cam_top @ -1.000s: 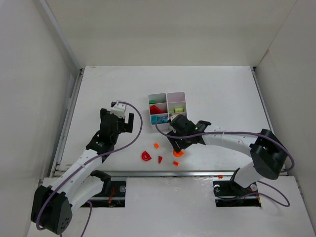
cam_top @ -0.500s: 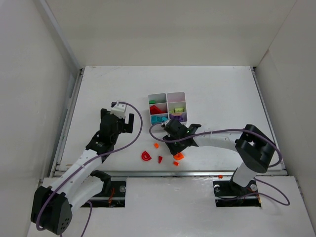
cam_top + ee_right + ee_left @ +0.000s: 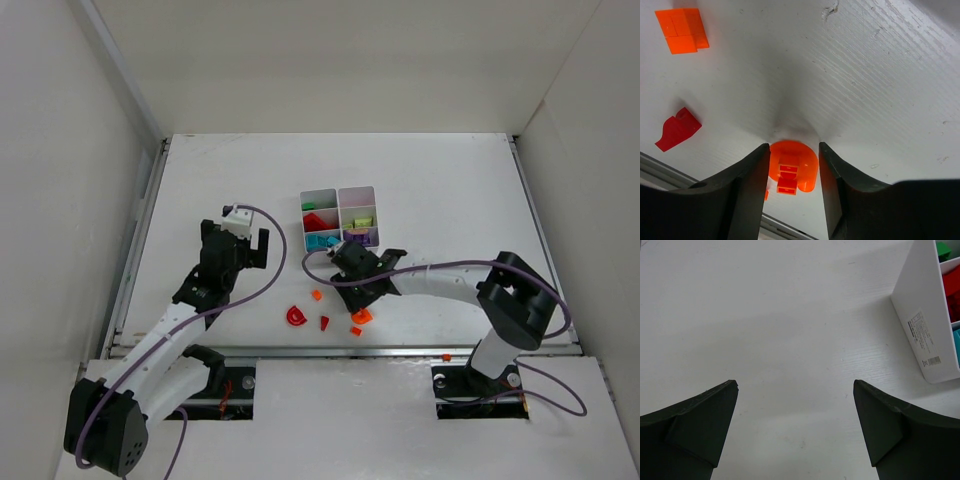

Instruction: Sort the legos into containers by color

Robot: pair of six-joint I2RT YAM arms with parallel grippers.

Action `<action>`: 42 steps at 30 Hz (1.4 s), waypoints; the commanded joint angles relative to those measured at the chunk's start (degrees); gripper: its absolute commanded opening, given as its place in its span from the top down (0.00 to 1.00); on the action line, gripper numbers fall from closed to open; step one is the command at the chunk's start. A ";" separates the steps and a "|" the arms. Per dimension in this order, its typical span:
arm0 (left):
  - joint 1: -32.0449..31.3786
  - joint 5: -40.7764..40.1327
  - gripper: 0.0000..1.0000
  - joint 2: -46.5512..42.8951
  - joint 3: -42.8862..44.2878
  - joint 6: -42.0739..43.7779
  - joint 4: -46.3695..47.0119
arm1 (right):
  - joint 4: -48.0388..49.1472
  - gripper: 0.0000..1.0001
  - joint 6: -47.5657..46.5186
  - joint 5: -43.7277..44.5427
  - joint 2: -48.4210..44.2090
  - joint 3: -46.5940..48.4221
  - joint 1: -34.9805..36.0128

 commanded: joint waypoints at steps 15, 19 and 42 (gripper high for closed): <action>0.55 1.19 0.00 -1.27 -1.43 0.08 1.24 | 0.03 0.58 4.03 -0.72 -4.17 -0.28 0.61; 0.55 1.19 0.00 -1.27 -1.43 0.08 1.76 | 0.83 0.59 4.56 -0.72 -3.64 -1.60 0.61; 0.55 1.19 0.00 -1.27 -1.43 0.08 1.76 | -11.73 1.00 5.62 15.17 -7.76 14.44 0.61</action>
